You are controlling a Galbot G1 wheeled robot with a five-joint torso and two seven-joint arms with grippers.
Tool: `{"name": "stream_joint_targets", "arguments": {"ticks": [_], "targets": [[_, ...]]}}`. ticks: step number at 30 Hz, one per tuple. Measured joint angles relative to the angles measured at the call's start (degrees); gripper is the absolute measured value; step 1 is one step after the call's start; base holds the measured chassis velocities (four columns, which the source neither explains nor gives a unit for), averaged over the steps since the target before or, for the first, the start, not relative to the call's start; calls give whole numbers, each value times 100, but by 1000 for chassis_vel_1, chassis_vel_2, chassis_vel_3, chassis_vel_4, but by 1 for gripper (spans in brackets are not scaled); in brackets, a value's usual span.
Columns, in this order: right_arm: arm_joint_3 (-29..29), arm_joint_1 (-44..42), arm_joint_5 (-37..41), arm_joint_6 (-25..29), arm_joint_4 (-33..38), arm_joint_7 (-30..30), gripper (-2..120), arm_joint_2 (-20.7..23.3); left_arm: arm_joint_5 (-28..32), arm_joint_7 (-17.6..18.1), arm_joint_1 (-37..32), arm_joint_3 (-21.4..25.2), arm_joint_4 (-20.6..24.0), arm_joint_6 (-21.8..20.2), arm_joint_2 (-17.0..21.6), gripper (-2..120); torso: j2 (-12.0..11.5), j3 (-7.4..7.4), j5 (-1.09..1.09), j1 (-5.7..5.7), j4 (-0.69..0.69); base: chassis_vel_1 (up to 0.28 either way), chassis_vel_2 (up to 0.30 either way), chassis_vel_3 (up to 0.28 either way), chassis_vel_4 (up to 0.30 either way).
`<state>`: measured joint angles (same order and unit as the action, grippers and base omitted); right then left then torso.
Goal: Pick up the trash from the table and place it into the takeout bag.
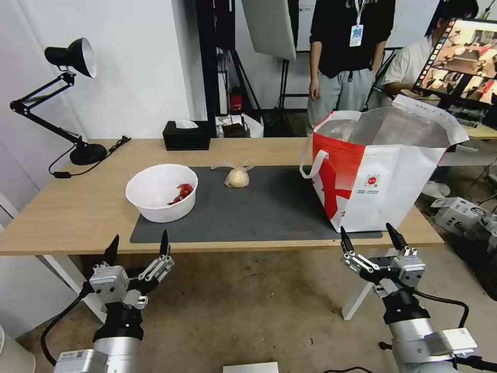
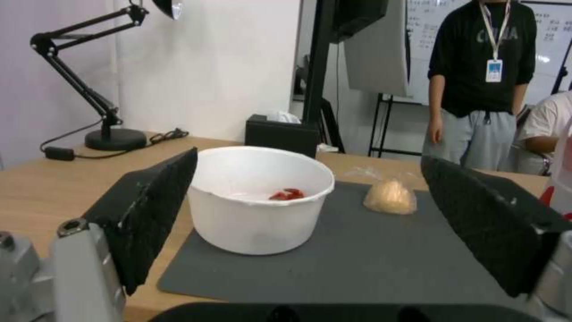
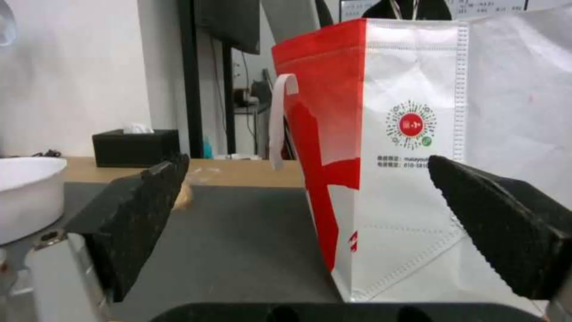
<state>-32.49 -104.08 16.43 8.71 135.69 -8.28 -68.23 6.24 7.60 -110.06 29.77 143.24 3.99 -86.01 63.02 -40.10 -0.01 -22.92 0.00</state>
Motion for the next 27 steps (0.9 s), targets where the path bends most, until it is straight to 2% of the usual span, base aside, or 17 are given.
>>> {"name": "stream_joint_targets", "arguments": {"ticks": [8, 11, 12, 15, 16, 18, 19, 20, 23, 24, 26, 27], "targets": [[185, 299, 9, -277, -108, -123, 100, 49, 1, 13, -25, 10, 0, 8, 14, 100, 0, 0, 0, 0, -1, 0, 0, 0, 0], [448, 901, 275, -795, -277, -284, 100, 304, -5, 16, -38, -7, 0, 18, 16, 100, 0, 0, 1, 0, -2, 0, 0, 0, 0], [448, 901, 275, -795, -277, -284, 100, 304, -5, 16, -38, -7, 0, 18, 16, 100, 0, 0, 1, 0, -2, 0, 0, 0, 0], [924, 1815, 722, -1135, -587, -466, 100, 607, -18, 19, -55, -17, 0, 36, 17, 100, 0, -1, 1, 0, 3, 0, 0, 0, 0], [924, 1815, 722, -1135, -587, -466, 100, 607, -18, 19, -55, -17, 0, 36, 17, 100, 0, -1, 1, 0, 3, 0, 0, 0, 0], [1318, 2429, 910, -1312, -921, -496, 100, 722, -58, 20, -97, -15, 0, 47, 22, 100, -1, -2, 0, -2, 2, 0, 0, 0, 0], [1704, 2902, 1047, -1440, -1246, -516, 100, 756, -90, 20, -143, 2, 0, 86, 22, 100, -1, -2, 1, -2, 0, 0, 0, 0, 0], [1704, 2902, 1047, -1440, -1246, -516, 100, 756, -90, 20, -143, 2, 0, 86, 22, 100, -1, -2, 1, -2, 0, 0, 0, 0, 0], [2307, 3773, 1197, -1602, -1832, -620, 100, 725, -133, 20, -217, 22, 0, 142, 23, 100, 0, -1, 0, -1, -2, 0, 0, 0, 0], [2307, 3773, 1197, -1602, -1832, -620, 100, 725, -133, 20, -217, 22, 0, 142, 23, 100, 0, -1, 0, -1, -2, 0, 0, 0, 0], [2757, 4520, 1350, -1697, -2303, -789, 100, 616, -158, 19, -261, 20, 0, 151, 22, 100, -1, -2, 0, -2, 1, 0, 0, 0, 0], [2757, 4520, 1350, -1697, -2303, -789, 100, 616, -158, 19, -261, 20, 0, 151, 22, 100, -1, -2, 0, -2, 1, 0, 0, 0, 0]]}}
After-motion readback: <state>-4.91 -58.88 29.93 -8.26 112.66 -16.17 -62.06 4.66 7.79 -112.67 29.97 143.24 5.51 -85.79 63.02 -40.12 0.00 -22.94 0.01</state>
